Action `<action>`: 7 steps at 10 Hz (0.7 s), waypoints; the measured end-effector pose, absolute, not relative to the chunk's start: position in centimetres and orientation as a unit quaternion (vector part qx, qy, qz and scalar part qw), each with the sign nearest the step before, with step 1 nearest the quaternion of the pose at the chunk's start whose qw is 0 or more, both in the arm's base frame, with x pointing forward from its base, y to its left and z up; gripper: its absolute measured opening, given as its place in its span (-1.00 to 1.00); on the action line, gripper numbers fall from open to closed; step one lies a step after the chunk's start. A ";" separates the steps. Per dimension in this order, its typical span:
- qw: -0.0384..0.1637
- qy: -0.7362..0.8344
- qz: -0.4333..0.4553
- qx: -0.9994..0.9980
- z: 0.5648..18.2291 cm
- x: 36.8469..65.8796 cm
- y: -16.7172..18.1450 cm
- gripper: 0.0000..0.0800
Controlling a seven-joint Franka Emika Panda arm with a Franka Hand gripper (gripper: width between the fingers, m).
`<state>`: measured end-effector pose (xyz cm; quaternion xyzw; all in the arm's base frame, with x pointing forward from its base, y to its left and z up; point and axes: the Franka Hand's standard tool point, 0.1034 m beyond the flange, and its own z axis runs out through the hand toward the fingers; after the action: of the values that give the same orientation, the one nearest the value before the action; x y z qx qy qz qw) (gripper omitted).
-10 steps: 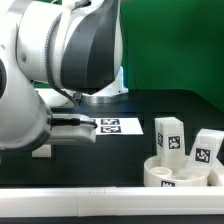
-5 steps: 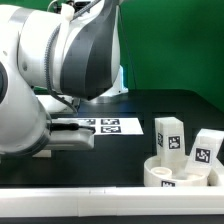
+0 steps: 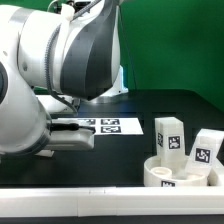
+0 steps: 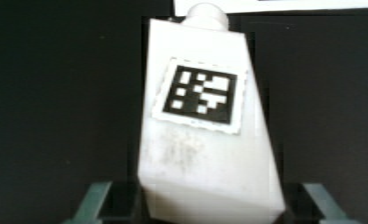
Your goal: Assemble stool
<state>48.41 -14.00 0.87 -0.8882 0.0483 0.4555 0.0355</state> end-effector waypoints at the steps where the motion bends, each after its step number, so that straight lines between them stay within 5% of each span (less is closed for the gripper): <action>1: 0.036 0.048 0.453 -0.890 1.0 48.7 -14.0 -0.20; 3: 0.042 0.045 0.455 -0.888 3.5 50.3 -12.9 -0.20; 7: 0.016 0.085 0.450 -0.889 8.4 53.7 -7.6 -0.20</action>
Offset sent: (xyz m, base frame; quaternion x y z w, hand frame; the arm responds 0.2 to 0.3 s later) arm 0.0400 0.0499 0.0598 0.0535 0.0017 -0.0096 0.9985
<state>53.72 -7.58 8.43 -0.8889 0.0848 0.4499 0.0159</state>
